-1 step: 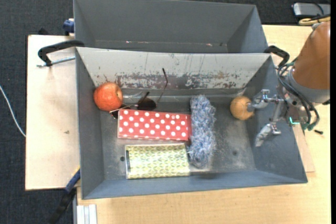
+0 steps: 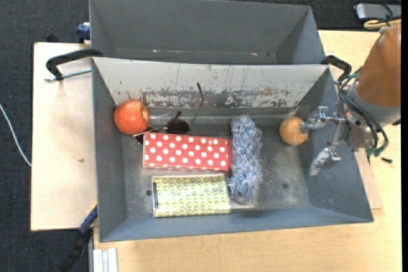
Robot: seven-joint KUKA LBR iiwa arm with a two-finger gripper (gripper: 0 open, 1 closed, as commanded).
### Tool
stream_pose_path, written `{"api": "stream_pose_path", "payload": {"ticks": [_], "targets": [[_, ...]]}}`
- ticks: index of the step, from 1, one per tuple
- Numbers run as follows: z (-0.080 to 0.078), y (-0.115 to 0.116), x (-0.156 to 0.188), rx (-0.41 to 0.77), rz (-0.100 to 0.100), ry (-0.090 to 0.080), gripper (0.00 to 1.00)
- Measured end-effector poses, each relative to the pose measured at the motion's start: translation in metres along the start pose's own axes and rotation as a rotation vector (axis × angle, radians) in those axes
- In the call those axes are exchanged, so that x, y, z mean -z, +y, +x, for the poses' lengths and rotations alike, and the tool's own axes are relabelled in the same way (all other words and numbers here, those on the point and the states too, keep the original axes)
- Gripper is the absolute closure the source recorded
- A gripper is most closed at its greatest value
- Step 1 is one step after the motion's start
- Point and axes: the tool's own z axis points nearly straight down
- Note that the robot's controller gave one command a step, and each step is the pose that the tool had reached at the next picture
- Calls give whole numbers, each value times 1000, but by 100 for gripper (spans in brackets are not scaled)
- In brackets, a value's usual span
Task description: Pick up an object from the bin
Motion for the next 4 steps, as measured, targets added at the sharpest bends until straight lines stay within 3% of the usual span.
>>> {"api": "stream_pose_path", "payload": {"ticks": [1,2,3,4], "targets": [[-2,30,-32,136,4,-7,0],[5,81,-41,301,-2,-4,0],[6,88,-66,422,0,-2,0],[-1,92,-99,758,1,-3,0]]}}
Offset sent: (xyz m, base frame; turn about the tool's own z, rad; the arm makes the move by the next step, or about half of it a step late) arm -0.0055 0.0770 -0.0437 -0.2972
